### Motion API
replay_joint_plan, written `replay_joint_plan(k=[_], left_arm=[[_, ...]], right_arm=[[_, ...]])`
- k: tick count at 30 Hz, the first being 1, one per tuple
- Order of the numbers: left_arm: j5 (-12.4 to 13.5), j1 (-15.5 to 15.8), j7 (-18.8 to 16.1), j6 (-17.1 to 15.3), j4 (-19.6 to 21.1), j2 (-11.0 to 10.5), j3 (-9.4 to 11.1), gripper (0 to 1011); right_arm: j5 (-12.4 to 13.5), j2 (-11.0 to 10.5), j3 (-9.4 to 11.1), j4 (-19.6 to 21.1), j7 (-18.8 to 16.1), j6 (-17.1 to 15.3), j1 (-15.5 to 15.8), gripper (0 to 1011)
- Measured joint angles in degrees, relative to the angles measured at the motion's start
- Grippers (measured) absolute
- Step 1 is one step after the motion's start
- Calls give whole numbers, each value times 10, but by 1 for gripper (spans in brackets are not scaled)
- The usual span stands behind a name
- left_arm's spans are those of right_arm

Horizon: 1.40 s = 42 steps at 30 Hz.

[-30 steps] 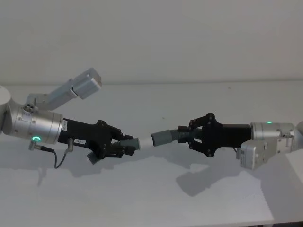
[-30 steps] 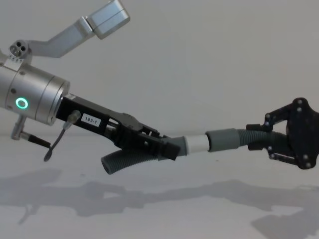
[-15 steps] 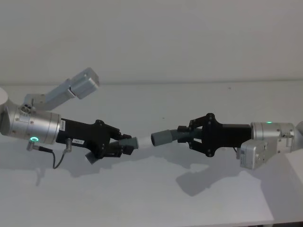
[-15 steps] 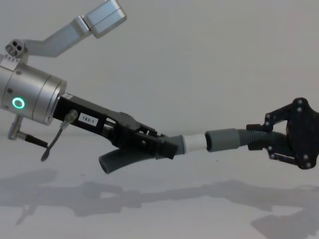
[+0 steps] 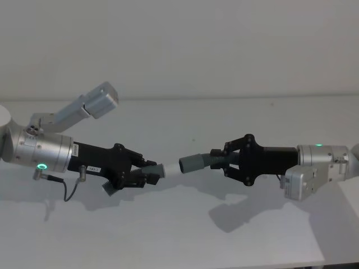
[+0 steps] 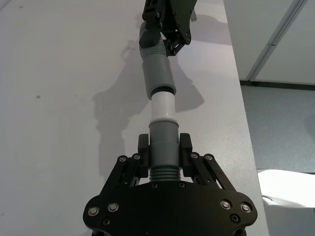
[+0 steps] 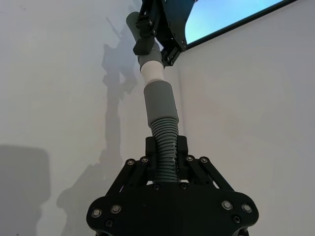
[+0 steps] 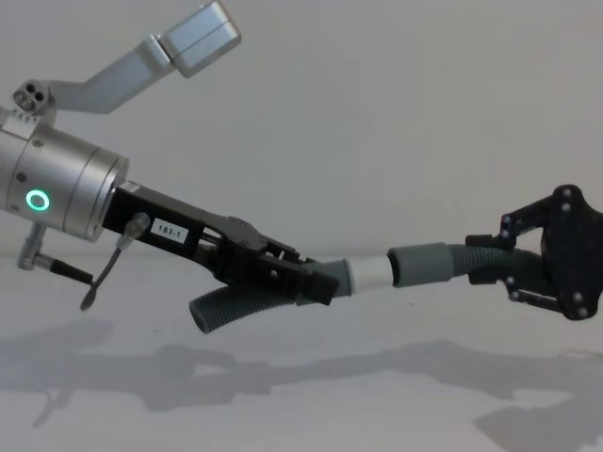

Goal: Use both hands to pick up one end of the pipe from the table, align the ends, and insert them.

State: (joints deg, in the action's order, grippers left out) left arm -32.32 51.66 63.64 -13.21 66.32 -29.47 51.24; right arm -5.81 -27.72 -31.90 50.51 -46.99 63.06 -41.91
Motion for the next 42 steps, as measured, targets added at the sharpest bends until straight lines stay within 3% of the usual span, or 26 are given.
replay_joint_plan(k=[24,42], left_arm=[[-7,8,1,6,-14,5,12,327],[-11,12,-1,4,-6,-4,17,327]], right_arm=[[0,0,0,0,0,0,0,212],[0,0,0,0,0,0,0,212]])
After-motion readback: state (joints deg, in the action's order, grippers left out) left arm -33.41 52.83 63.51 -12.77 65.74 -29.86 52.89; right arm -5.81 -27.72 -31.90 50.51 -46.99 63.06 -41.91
